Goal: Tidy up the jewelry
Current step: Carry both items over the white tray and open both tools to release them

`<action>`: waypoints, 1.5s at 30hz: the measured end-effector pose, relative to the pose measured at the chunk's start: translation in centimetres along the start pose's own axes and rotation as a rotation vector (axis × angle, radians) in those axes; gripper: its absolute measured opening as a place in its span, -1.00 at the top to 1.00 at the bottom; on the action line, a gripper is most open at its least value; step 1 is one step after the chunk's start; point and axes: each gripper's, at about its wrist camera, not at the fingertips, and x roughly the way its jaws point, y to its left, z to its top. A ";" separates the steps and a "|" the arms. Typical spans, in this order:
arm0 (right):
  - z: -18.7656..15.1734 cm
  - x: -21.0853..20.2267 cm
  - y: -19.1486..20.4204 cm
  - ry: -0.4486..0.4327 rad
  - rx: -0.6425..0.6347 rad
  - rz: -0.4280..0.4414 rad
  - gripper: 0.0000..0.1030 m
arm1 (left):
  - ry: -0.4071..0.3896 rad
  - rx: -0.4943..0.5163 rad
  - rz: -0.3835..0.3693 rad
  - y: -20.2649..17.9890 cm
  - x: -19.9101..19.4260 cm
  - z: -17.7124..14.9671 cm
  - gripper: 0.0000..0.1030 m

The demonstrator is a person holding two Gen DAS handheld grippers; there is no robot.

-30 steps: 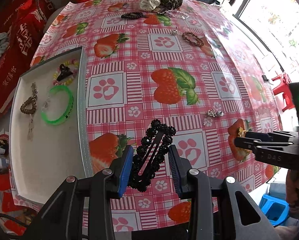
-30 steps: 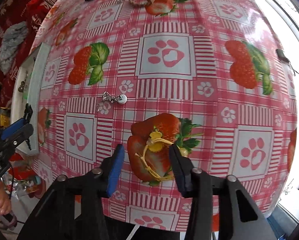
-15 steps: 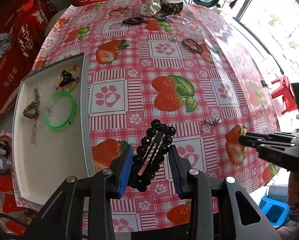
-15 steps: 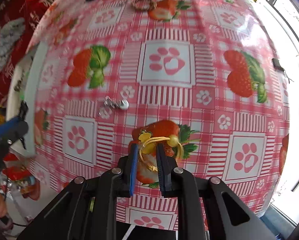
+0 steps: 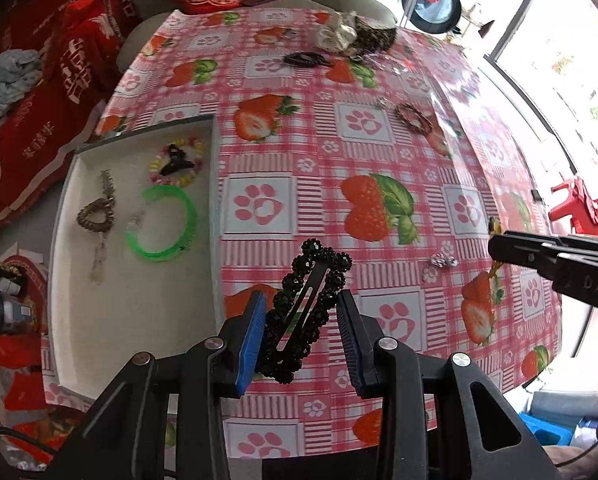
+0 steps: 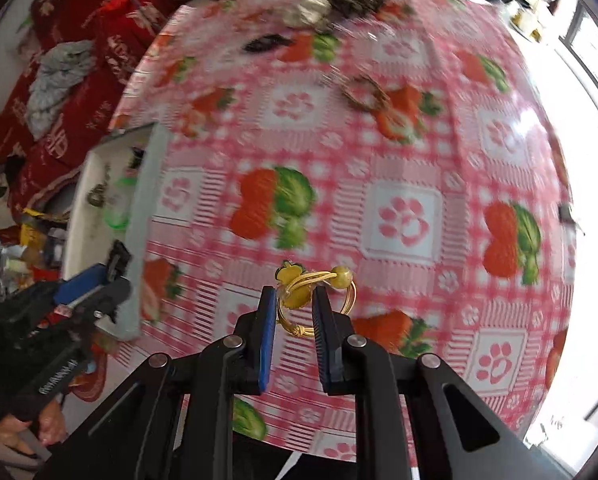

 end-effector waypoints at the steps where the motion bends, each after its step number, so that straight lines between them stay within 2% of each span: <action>1: 0.4 0.0 0.8 -0.004 -0.015 0.007 0.63 | -0.002 -0.009 0.004 0.5 -0.2 0.0 0.17; 11: 3.7 0.3 9.3 -0.022 -0.174 0.077 0.63 | -0.020 -0.112 0.056 6.3 -1.3 -0.5 0.17; 24: 5.5 4.4 18.8 0.026 -0.354 0.140 0.63 | 0.003 -0.249 0.125 13.9 0.1 -2.5 0.17; 32: 5.5 9.0 22.5 0.097 -0.428 0.180 0.63 | 0.037 -0.302 0.159 17.8 3.1 -3.4 0.17; 40: 4.0 14.5 24.8 0.205 -0.470 0.183 0.63 | 0.067 -0.313 0.182 19.3 5.6 -3.5 0.17; 45: 3.4 16.6 24.9 0.234 -0.465 0.160 0.63 | 0.070 -0.311 0.193 19.6 6.6 -3.1 0.17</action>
